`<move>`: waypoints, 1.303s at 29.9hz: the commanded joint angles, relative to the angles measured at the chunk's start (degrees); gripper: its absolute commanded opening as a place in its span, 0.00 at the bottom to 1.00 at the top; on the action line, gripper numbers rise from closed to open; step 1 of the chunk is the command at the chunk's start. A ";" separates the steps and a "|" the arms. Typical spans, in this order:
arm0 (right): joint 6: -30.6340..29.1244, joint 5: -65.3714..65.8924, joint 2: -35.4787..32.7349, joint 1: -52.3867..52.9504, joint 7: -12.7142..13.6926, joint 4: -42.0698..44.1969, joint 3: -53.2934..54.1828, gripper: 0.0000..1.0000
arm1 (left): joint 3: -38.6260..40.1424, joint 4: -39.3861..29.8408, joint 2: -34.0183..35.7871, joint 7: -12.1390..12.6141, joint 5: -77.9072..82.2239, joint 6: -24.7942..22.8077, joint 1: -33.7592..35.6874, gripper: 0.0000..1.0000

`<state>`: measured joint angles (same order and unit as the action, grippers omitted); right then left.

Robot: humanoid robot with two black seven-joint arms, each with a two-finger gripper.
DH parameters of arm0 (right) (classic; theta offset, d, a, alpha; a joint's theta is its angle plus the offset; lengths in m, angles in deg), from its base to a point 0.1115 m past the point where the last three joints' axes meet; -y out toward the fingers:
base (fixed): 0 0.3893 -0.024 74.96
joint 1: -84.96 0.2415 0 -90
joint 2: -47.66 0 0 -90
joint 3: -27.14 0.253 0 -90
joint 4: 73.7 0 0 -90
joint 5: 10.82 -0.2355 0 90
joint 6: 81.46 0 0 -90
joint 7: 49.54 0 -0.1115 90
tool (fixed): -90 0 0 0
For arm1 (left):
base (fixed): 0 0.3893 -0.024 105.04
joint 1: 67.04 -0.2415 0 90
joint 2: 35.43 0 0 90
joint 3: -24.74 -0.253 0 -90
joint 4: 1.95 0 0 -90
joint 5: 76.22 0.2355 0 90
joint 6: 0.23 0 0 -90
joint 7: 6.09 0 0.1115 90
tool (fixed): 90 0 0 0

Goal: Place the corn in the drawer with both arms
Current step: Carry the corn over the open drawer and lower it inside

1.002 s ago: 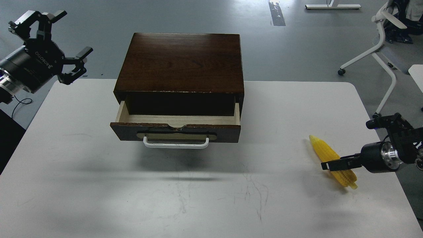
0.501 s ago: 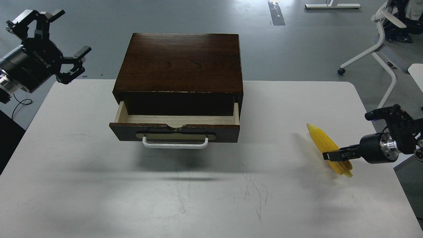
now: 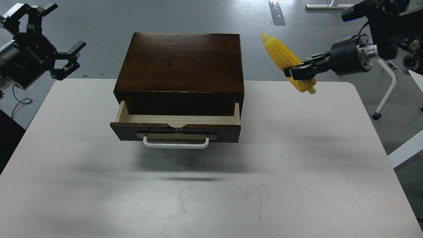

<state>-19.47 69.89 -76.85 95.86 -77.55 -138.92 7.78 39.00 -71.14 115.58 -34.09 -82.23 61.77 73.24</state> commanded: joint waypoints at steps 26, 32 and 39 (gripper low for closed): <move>14.21 0.06 34.50 4.48 0.01 10.37 -17.11 0.00 | -0.11 -1.31 4.99 0.00 -0.33 0.00 -1.15 0.99; 15.18 -0.21 34.50 3.51 0.01 10.38 -17.90 0.02 | -0.11 -1.31 4.99 0.00 -0.33 0.00 -1.24 0.99; 15.18 -0.38 34.50 3.42 0.01 9.85 -17.81 0.02 | -0.11 -1.31 5.16 0.00 -0.33 0.00 -1.24 0.99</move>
<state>-4.29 69.55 -42.34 99.35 -77.53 -128.86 -10.08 38.88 -72.44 120.59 -34.09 -82.55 61.77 72.01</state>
